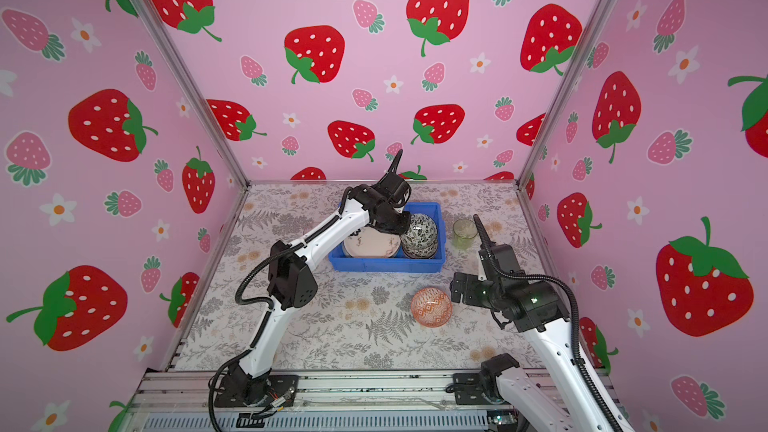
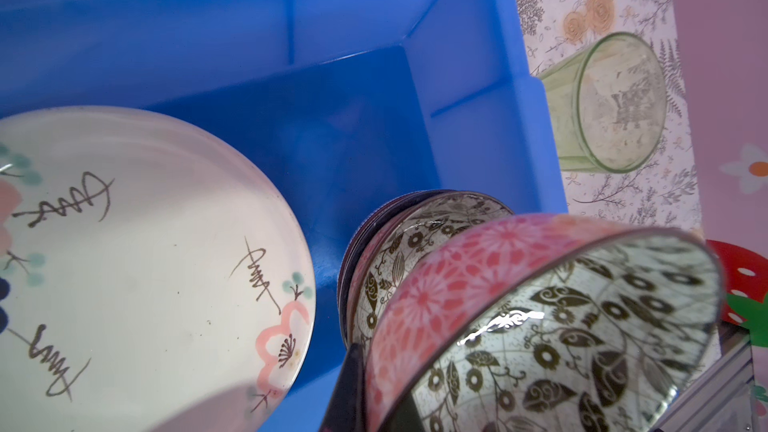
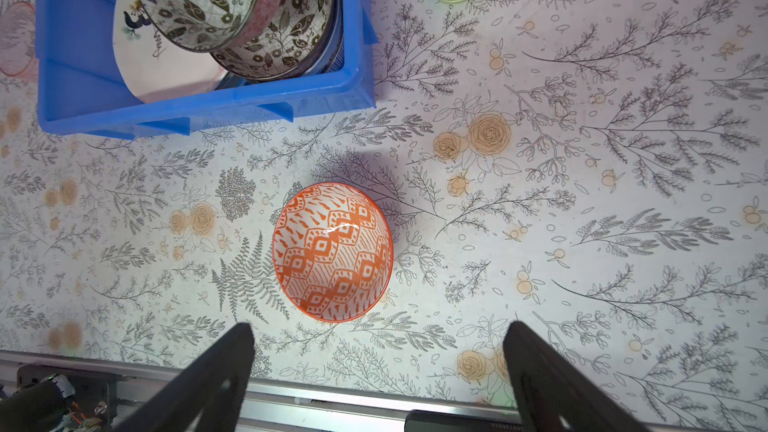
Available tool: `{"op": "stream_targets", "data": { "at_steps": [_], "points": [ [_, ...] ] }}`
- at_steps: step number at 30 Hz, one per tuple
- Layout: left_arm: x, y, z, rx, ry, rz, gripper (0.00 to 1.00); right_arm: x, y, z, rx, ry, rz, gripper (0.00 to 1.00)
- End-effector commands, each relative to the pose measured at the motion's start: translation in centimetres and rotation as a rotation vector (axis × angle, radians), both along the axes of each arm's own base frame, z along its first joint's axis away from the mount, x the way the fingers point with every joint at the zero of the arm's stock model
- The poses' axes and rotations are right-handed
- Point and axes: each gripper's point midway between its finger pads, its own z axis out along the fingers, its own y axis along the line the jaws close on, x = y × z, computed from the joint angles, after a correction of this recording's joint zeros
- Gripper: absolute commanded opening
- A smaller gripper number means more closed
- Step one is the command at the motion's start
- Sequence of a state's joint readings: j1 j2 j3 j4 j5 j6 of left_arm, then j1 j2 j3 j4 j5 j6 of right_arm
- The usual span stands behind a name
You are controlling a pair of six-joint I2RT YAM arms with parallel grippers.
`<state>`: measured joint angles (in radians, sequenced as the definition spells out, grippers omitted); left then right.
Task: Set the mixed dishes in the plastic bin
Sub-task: 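Open the right gripper off the bowl while the left carries it toward the bin, then lower the leaf-patterned bowl onto the bowl stack in the bin with the left gripper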
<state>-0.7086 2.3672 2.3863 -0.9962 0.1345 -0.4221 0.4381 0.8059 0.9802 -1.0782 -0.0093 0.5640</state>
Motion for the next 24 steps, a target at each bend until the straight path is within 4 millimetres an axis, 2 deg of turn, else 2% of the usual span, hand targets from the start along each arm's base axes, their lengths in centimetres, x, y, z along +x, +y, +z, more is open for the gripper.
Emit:
{"op": "stream_targets", "data": {
  "at_steps": [1,19,24],
  "points": [
    [0.2,0.1,1.5,0.007,-0.041,-0.005,0.0,-0.3,-0.6,-1.2,-0.035,0.036,-0.015,0.97],
    [0.5,-0.6,0.1,-0.002,-0.019,-0.014,0.0,-0.1,-0.4,-2.3,-0.047,0.054,0.004,0.97],
    [0.1,-1.4,-0.1,-0.04,0.014,-0.023,0.01,0.0,-0.3,-2.6,-0.048,0.059,0.009,0.97]
  ]
}}
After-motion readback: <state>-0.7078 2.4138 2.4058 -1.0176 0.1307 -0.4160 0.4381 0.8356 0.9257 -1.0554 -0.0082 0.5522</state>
